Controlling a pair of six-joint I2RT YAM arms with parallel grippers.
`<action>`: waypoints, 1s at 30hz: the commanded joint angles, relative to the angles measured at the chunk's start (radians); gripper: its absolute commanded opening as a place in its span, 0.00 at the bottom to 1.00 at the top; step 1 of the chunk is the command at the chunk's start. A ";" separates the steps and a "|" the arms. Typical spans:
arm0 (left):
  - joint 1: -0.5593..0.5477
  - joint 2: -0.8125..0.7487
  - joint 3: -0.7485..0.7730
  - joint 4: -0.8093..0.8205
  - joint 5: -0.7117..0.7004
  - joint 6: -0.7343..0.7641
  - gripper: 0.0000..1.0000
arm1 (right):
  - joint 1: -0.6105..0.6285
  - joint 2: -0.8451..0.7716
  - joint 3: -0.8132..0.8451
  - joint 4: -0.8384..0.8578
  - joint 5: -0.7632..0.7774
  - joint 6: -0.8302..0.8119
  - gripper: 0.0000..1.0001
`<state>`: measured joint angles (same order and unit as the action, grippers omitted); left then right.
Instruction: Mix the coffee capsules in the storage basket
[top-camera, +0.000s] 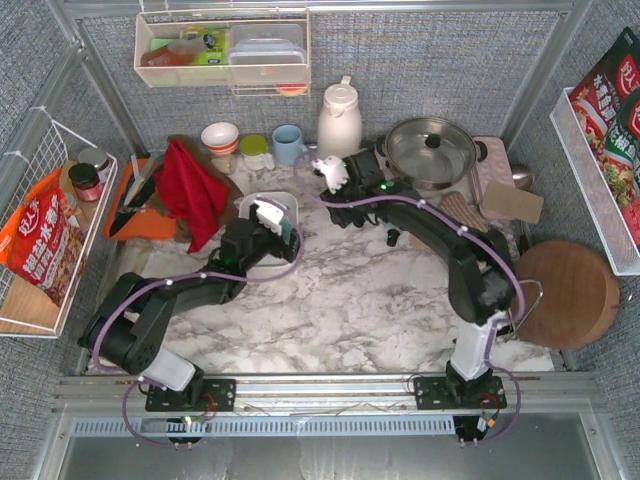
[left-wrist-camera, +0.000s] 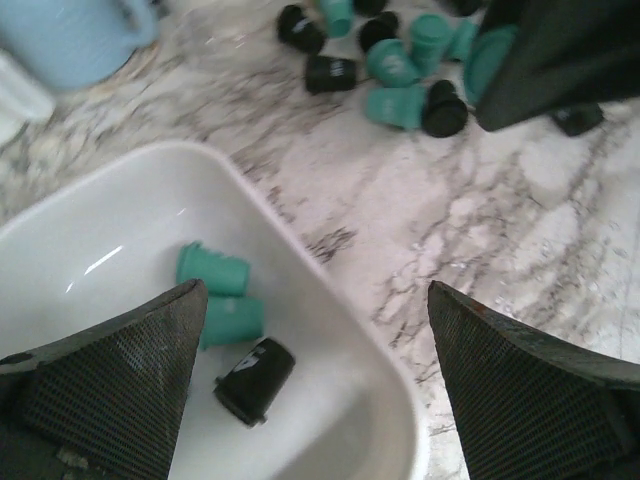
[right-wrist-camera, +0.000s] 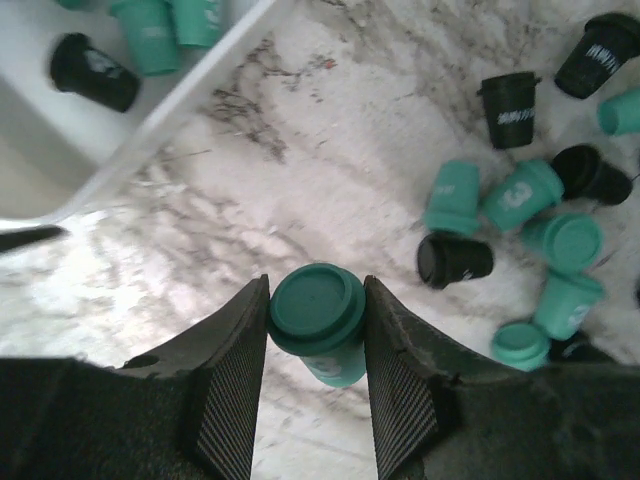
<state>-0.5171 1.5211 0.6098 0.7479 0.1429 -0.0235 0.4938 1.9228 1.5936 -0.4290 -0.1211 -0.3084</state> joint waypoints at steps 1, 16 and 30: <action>-0.078 0.027 -0.017 0.175 0.051 0.235 0.99 | -0.036 -0.150 -0.165 0.204 -0.220 0.254 0.42; -0.223 0.234 -0.159 0.920 0.136 0.560 0.99 | -0.116 -0.298 -0.445 0.643 -0.588 0.809 0.42; -0.231 0.217 -0.169 0.928 0.136 0.558 0.99 | -0.113 -0.282 -0.435 0.554 -0.656 0.782 0.42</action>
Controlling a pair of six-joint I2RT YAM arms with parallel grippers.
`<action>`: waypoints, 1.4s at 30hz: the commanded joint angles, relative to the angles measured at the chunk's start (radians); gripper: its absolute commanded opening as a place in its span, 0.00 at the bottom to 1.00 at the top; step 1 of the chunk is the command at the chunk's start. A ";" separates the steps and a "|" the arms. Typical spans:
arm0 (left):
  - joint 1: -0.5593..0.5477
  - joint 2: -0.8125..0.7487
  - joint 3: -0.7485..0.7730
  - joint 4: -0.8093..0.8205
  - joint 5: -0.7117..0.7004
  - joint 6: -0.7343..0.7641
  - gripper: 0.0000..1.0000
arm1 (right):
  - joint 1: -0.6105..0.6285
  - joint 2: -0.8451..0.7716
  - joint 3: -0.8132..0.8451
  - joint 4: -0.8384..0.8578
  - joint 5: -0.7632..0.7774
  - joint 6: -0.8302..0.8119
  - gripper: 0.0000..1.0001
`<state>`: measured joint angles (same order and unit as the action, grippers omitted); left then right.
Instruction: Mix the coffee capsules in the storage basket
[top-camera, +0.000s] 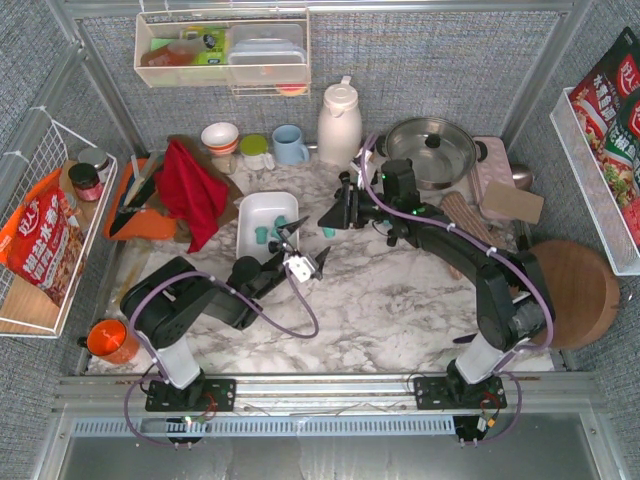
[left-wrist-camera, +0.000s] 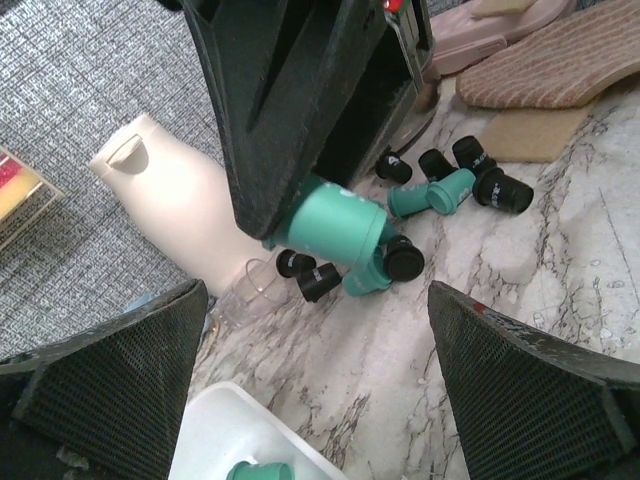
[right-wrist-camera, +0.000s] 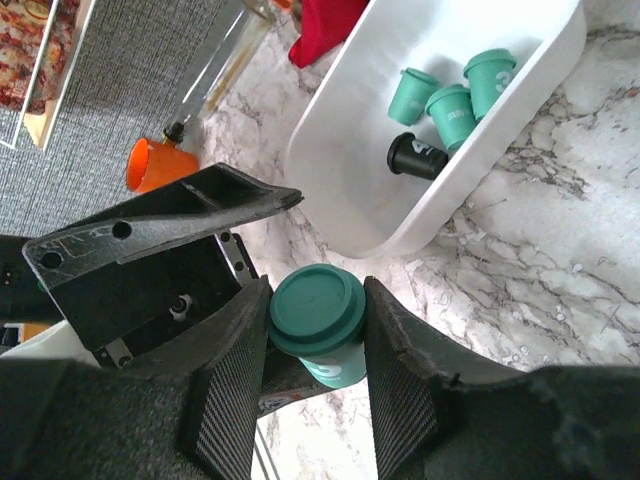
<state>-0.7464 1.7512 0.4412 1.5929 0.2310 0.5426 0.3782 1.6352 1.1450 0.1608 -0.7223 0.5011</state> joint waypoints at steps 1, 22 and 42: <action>-0.002 -0.016 -0.001 0.084 0.061 -0.013 0.99 | 0.003 0.004 0.014 -0.049 -0.065 -0.040 0.42; -0.001 -0.038 0.016 0.084 0.221 -0.060 0.79 | 0.034 -0.009 -0.001 -0.063 -0.185 -0.076 0.42; -0.001 -0.040 -0.019 0.085 0.174 -0.048 0.24 | -0.018 -0.037 -0.026 -0.093 -0.106 -0.085 0.99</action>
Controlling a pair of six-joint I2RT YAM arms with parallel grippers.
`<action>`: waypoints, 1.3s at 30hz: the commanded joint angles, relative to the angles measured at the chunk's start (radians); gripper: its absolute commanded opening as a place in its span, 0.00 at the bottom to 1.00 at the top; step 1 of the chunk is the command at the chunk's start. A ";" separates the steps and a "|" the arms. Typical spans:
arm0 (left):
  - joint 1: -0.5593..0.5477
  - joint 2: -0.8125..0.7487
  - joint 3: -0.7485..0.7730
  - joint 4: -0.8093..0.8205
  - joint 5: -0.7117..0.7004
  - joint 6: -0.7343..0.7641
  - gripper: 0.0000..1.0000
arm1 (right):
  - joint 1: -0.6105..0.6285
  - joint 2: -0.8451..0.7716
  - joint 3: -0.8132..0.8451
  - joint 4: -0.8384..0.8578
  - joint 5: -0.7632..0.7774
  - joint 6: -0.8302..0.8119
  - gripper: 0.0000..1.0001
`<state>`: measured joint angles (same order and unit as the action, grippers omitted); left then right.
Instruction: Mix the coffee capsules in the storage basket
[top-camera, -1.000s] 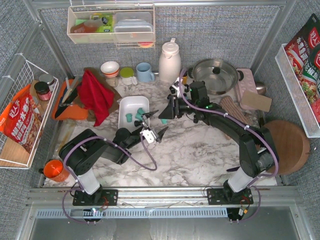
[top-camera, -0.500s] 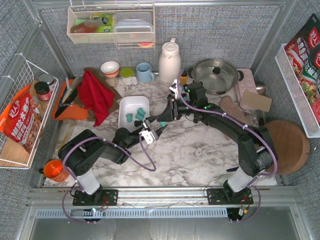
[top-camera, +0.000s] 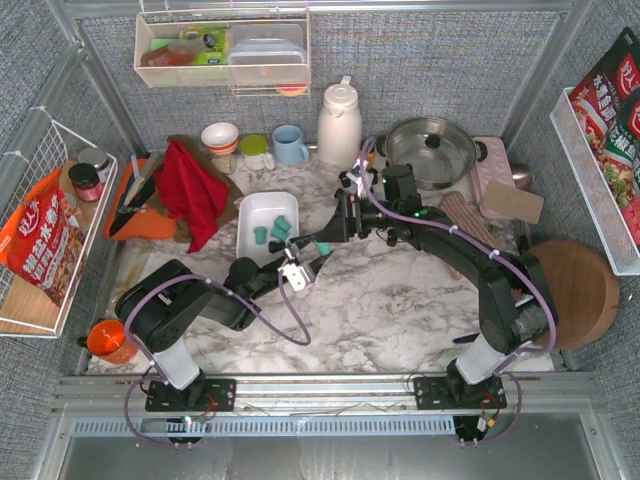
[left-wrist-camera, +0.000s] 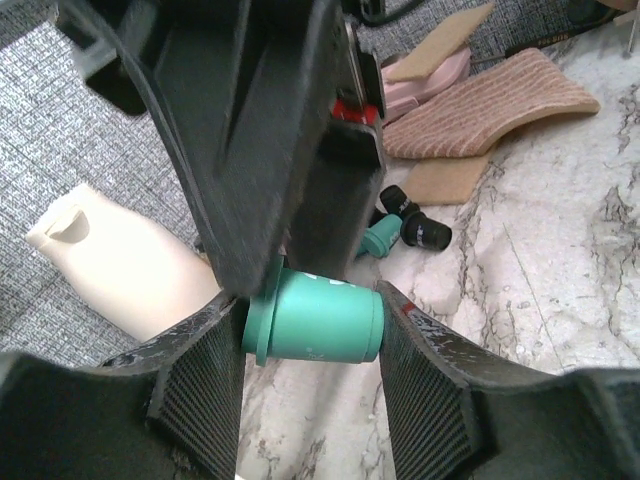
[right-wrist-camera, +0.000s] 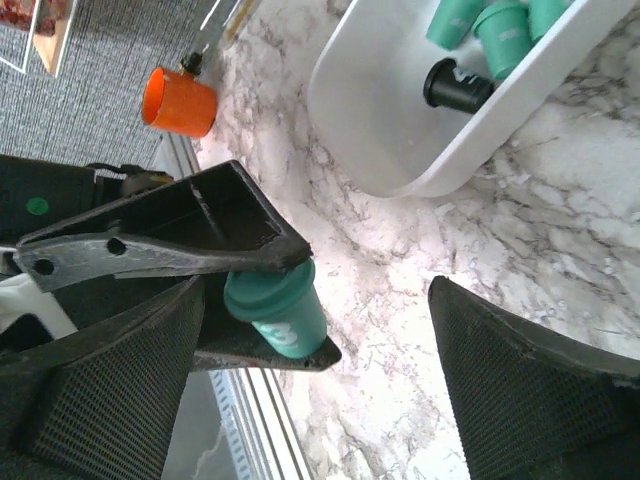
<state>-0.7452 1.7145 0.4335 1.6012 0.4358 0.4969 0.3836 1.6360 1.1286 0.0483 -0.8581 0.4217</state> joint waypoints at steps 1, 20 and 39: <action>-0.002 -0.003 -0.015 0.077 -0.047 -0.006 0.22 | -0.032 -0.051 -0.012 0.017 0.038 -0.009 0.99; 0.157 -0.117 0.069 -0.332 -0.506 -0.412 0.00 | -0.149 -0.066 0.009 -0.083 0.860 -0.066 0.92; 0.446 0.283 0.804 -1.401 -0.262 -0.911 0.00 | -0.041 0.305 0.281 -0.181 0.968 0.064 0.51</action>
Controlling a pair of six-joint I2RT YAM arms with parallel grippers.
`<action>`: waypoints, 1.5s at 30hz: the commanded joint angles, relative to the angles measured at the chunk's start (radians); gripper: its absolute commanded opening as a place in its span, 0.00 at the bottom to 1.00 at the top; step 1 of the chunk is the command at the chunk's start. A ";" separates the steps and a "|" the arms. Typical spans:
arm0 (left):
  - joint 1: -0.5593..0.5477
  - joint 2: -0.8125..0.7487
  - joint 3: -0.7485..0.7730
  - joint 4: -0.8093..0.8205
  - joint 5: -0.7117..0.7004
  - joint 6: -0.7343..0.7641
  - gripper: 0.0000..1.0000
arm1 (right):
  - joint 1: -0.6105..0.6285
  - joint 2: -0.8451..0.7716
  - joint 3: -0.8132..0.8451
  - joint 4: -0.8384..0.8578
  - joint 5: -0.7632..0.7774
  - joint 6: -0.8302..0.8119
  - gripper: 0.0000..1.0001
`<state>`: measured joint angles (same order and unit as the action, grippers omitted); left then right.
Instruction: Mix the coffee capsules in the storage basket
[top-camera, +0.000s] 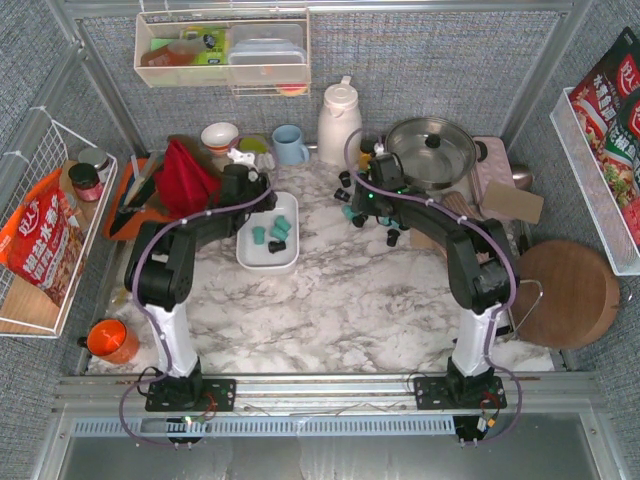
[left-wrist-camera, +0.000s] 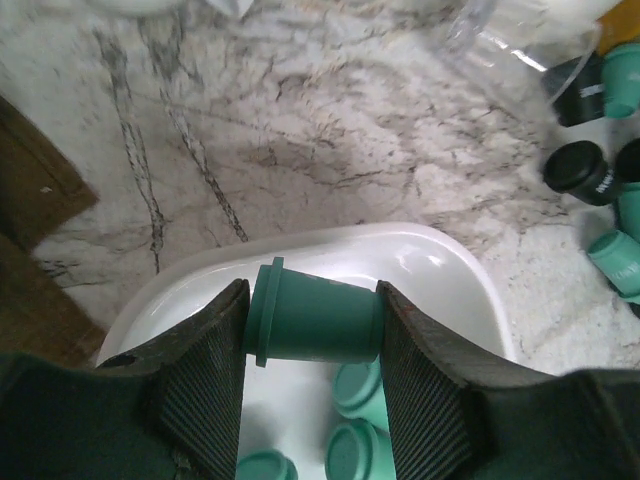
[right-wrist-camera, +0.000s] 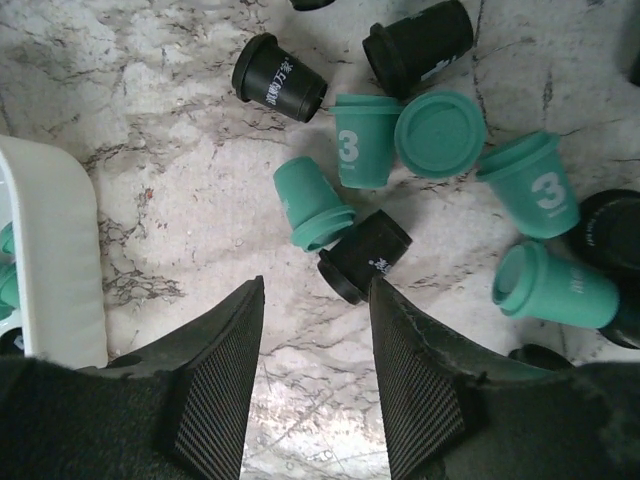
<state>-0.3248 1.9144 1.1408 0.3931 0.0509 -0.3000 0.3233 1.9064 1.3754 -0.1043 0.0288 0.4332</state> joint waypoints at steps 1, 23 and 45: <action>0.029 0.114 0.111 -0.201 0.128 -0.121 0.00 | 0.021 0.046 0.042 -0.037 0.094 0.064 0.51; -0.072 -0.184 -0.147 -0.023 -0.104 -0.005 0.81 | 0.025 0.222 0.163 -0.175 0.160 0.146 0.46; -0.271 -0.352 -0.607 0.766 0.259 0.409 0.99 | 0.098 -0.260 -0.312 0.222 -0.133 0.000 0.22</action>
<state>-0.5869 1.5398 0.5568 0.8780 0.1581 0.0536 0.4011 1.7630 1.1954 -0.1085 0.0257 0.4858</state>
